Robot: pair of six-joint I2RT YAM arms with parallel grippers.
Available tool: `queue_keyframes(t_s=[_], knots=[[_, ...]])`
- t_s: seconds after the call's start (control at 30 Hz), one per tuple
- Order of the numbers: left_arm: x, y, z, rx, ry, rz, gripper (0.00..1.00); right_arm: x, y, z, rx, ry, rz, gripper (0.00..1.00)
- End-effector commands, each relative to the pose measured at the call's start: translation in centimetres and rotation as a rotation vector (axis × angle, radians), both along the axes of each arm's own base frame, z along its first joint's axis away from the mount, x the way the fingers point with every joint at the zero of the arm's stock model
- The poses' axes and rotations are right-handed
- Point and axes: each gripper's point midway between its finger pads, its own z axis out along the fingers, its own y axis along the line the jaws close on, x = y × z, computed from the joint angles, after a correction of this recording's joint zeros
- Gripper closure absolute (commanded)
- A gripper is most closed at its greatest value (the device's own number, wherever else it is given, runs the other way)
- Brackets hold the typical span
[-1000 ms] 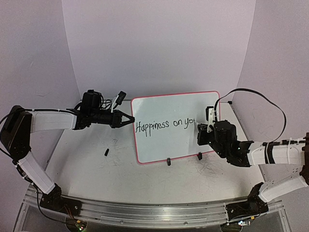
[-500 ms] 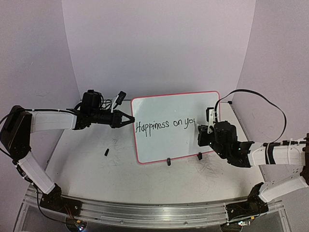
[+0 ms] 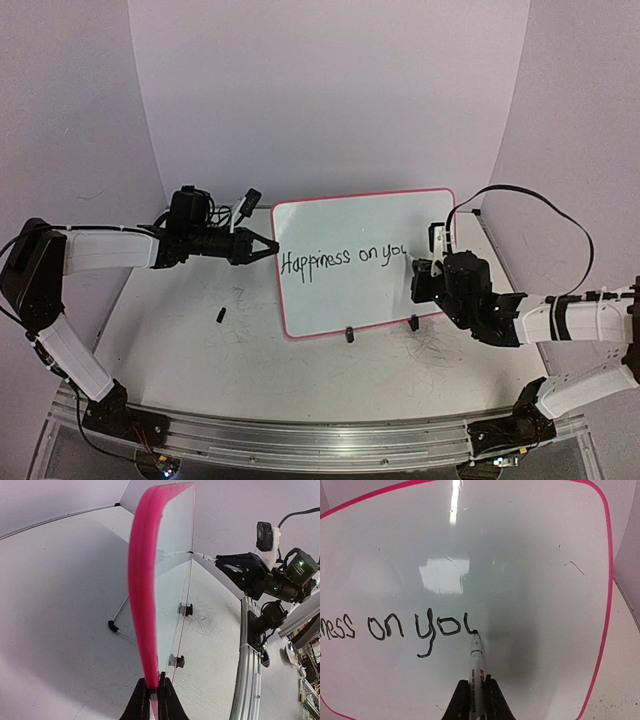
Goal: Write a sentence on the whiteboard
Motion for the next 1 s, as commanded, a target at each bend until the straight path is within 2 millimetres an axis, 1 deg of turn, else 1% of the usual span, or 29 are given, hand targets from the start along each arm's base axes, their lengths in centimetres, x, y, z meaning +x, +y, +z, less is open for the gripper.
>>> queue_keyframes(t_s=[0.0,0.33,0.6,0.73,0.97], knots=[[-1.6,-1.0,2.4,-0.027,-0.056,-0.074,1.0,1.1,-0.4,2.1,0.023,-0.061,-0.054,1.0],[-1.7,-1.1,2.5,-0.028,-0.057,-0.078,1.0,1.8,0.1,3.1,0.02,-0.088,-0.052,1.0],[-1.7,-1.1,2.6,-0.029,-0.059,-0.077,1.0,1.9,-0.1,3.3,0.018,-0.095,-0.062,1.0],[-1.7,-1.1,2.5,-0.028,-0.058,-0.077,1.0,1.7,0.1,2.7,0.022,-0.077,-0.043,1.0],[-1.7,-1.1,2.5,-0.027,-0.06,-0.075,1.0,0.6,-0.3,0.5,0.014,-0.013,-0.021,1.0]])
